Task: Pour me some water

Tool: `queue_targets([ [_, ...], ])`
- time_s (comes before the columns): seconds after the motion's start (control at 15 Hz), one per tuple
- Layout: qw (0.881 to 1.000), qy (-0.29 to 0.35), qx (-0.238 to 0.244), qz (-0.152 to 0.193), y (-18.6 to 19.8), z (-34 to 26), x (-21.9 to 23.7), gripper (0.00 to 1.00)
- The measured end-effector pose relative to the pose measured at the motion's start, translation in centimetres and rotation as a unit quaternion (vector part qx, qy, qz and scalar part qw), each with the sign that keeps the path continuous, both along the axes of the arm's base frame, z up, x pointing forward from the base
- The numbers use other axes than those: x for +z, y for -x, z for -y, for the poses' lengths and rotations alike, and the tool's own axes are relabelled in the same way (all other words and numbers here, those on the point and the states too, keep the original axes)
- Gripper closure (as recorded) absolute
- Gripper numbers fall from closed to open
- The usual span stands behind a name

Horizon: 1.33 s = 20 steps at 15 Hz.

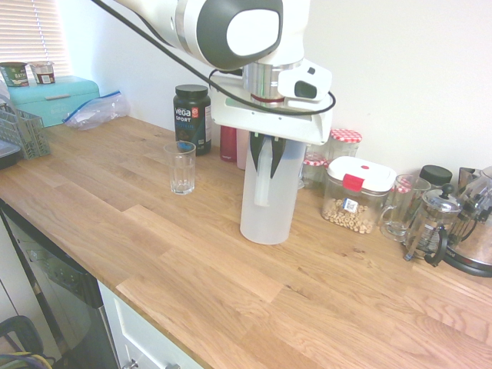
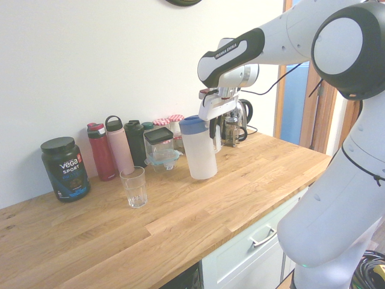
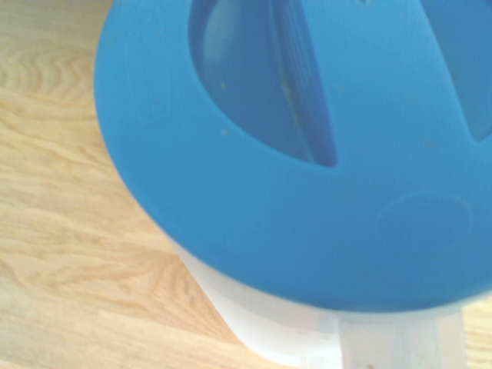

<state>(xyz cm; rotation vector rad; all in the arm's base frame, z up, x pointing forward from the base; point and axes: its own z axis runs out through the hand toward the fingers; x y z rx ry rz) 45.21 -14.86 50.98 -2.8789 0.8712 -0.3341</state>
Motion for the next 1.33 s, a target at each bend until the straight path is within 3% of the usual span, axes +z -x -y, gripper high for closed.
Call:
queue_targets([
  [0.13,1.0,-0.002,0.001,0.0,0.2,0.4,-0.4,1.0],
  [0.2,1.0,-0.002,0.003,-0.002,0.3,0.5,-0.8,0.0],
  [1.0,1.0,-0.002,0.011,-0.022,1.3,0.3,-1.6,0.0],
  [1.33,0.997,0.004,-0.052,-0.065,3.6,-3.3,1.3,0.0],
])
